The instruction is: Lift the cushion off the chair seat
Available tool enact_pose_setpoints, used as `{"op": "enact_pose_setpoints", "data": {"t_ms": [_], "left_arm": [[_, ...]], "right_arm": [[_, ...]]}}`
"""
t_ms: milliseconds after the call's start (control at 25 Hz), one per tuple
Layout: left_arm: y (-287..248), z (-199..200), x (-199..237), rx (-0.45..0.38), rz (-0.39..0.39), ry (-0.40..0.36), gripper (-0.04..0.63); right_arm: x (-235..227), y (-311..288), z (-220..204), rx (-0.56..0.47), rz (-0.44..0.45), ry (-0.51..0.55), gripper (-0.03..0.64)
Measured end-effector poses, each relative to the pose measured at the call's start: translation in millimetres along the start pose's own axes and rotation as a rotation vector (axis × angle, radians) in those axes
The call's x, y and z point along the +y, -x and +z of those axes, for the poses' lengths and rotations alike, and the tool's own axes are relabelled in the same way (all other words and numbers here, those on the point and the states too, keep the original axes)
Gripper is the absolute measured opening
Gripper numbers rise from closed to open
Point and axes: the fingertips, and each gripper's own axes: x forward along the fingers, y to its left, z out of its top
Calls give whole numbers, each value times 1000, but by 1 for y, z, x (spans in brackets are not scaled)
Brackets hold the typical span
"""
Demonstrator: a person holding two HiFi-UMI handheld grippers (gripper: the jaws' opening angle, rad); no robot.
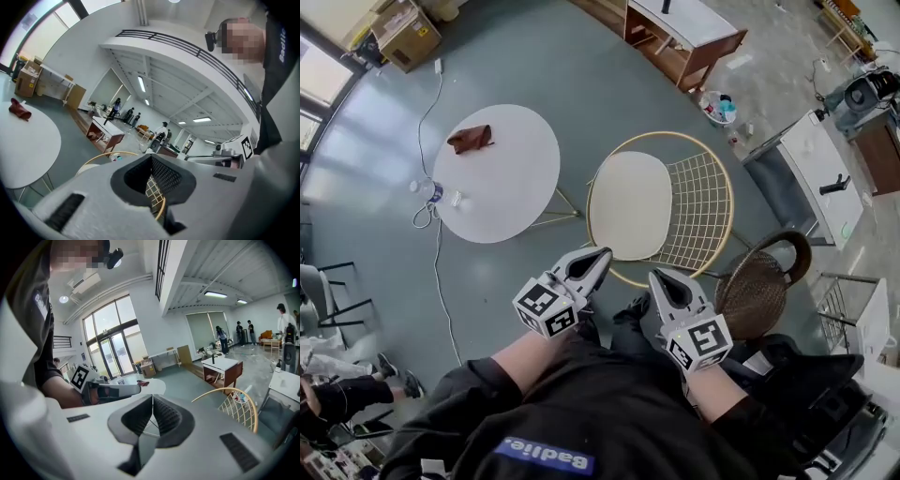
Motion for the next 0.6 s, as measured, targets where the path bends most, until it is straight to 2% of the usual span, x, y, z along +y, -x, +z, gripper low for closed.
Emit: {"op": "enact_pose_setpoints", "data": {"t_ms": [160, 600], "left_arm": [[-24, -40, 45, 31, 88, 59, 15], [-53, -124, 142, 124, 199, 102, 21]], "right_arm": [[-15, -29, -22, 29, 29, 13, 28], [-38, -105, -73, 74, 77, 38, 28]]}}
